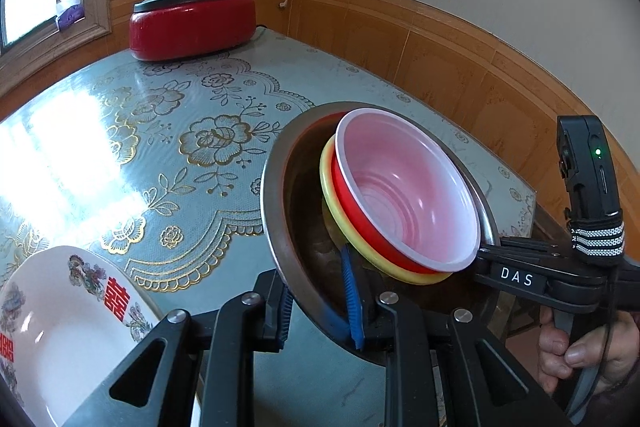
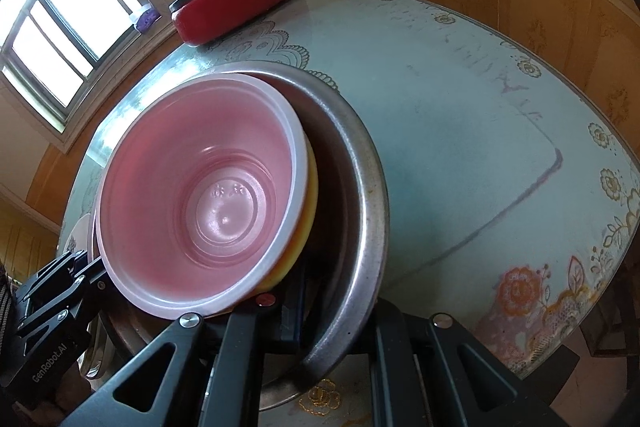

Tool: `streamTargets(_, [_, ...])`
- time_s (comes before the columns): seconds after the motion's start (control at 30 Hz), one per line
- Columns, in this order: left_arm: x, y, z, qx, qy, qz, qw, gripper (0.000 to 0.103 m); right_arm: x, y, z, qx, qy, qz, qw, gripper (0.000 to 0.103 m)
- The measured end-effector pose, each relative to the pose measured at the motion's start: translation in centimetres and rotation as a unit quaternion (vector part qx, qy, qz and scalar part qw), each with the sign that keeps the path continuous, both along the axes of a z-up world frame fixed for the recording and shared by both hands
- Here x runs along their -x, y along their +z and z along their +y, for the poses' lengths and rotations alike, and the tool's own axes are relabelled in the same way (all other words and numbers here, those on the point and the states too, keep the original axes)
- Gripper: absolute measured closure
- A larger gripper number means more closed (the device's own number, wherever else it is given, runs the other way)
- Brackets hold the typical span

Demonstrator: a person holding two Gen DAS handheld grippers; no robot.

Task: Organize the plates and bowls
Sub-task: 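Carry the steel basin over the white plate stack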

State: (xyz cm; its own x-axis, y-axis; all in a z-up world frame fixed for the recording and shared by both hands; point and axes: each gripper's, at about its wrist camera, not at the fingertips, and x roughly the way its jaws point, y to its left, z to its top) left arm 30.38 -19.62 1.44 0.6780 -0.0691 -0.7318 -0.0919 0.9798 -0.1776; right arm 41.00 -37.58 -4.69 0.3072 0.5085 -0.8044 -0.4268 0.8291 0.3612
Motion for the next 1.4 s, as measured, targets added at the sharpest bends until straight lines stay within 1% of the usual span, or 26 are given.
streamTargets(0.13, [0.3, 0.2, 0.4, 0.0, 0.008, -0.004, 1.0, 0.08, -0.1, 0.3, 0.2, -0.004, 0.011, -0.003, 1.0, 0.094])
streamTargets(0.33, [1.2, 0.3, 1.0, 0.015, 0.014, -0.002, 0.9998, 0.08, 0.1, 0.7, 0.6, -0.002, 0.026, -0.003, 1.0, 0.094])
streamTargets(0.47, [1.9, 0.8, 1.3, 0.016, 0.022, -0.005, 0.9996, 0.08, 0.6, 1.2, 1.0, -0.005, 0.035, -0.005, 0.999, 0.094])
streamTargets(0.6, [3.1, 1.6, 1.7, 0.021, 0.029, -0.01, 0.9993, 0.08, 1.0, 2.2, 1.5, -0.007, 0.046, -0.01, 0.999, 0.094])
streamTargets(0.77, [4.6, 3.0, 2.8, 0.025, 0.032, -0.025, 0.9989, 0.081, 2.3, 4.0, 2.8, -0.01, 0.052, -0.03, 0.998, 0.094])
streamTargets(1.0, [8.2, 5.4, 5.6, 0.017, 0.018, -0.048, 0.9985, 0.081, 6.1, 6.7, 5.0, -0.017, 0.051, -0.06, 0.997, 0.094])
streamTargets(1.23, [12.9, 7.0, 11.3, 0.021, -0.005, -0.052, 0.9984, 0.081, 11.7, 9.3, 9.8, -0.02, 0.043, -0.083, 0.995, 0.094])
streamTargets(1.4, [15.8, 7.0, 15.0, 0.03, -0.02, -0.05, 0.9981, 0.082, 15.2, 9.9, 13.0, -0.017, 0.033, -0.086, 0.996, 0.094])
